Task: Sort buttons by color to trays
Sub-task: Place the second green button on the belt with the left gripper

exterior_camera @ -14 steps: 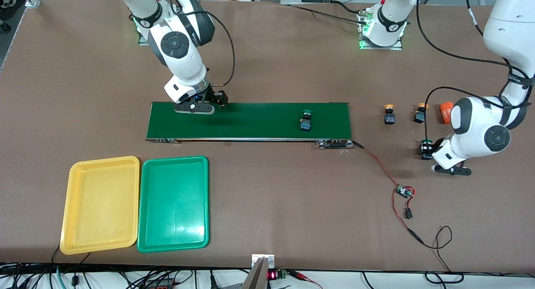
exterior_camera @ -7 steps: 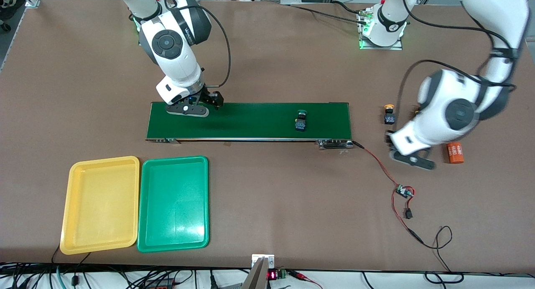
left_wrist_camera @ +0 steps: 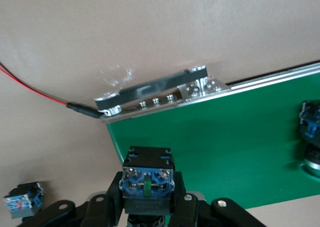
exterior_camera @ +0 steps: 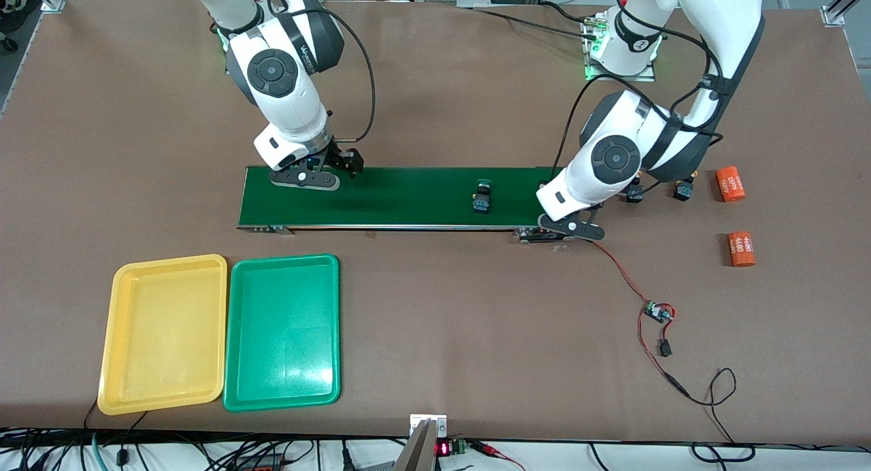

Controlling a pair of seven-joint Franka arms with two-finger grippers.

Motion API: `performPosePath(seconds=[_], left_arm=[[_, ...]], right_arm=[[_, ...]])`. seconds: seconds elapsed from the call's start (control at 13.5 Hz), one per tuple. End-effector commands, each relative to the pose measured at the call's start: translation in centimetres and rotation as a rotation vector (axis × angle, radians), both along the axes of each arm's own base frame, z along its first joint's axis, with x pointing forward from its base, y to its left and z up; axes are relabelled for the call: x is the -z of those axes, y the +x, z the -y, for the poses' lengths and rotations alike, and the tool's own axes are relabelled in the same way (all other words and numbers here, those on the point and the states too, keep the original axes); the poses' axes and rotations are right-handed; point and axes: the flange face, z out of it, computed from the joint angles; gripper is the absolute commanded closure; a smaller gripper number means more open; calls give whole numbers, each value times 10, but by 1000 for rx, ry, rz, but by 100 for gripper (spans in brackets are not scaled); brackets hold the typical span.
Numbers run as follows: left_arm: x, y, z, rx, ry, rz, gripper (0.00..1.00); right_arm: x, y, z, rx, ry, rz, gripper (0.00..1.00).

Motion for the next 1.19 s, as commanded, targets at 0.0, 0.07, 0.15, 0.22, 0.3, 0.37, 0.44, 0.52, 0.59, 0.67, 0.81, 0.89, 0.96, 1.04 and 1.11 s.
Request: performPosePath(seconds=[0.0, 0.07, 0.15, 0.22, 0.3, 0.37, 0.44, 0.52, 0.59, 0.67, 0.81, 0.89, 0.96, 1.04, 1.11], left_arm=[[16, -6, 11, -3, -19, -31, 88], [24, -10, 16, -12, -37, -37, 88], [28, -11, 18, -22, -56, -29, 88], [35, -14, 20, -57, -66, -43, 87], [41, -20, 31, -102, -69, -65, 79], [44, -25, 41, -143, -62, -65, 57], [43, -25, 43, -160, -60, -59, 21], [36, -23, 42, -153, -65, -47, 0], [22, -20, 42, -155, -71, -22, 0], [6, -12, 35, -169, -77, 9, 0], [-22, 11, -8, -233, -76, 69, 0], [-23, 20, -31, -273, -71, 75, 0], [-22, 32, -66, -332, -66, 77, 0], [-22, 42, -100, -376, -52, 86, 0], [-20, 50, -140, -387, 0, 106, 0]], right_arm=[[7, 0, -5, 3, 0, -6, 0], [12, 1, -9, 0, 9, 8, 0], [18, 3, -12, -2, 17, 20, 0], [21, 5, -14, -4, 28, 35, 0], [27, 5, -17, -7, 33, 41, 0], [29, 3, -21, -14, 32, 39, 0], [32, 1, -23, -19, 30, 35, 0], [35, 0, -24, -20, 26, 29, 0], [37, -1, -26, -23, 25, 28, 0], [39, -3, -28, -29, 23, 25, 0], [47, -4, -31, -34, 18, 17, 0], [52, -6, -33, -39, 14, 11, 0], [57, -11, -40, -54, 10, 5, 0], [63, -13, -43, -60, 4, -3, 0], [65, -13, -43, -61, 5, 0, 0]])
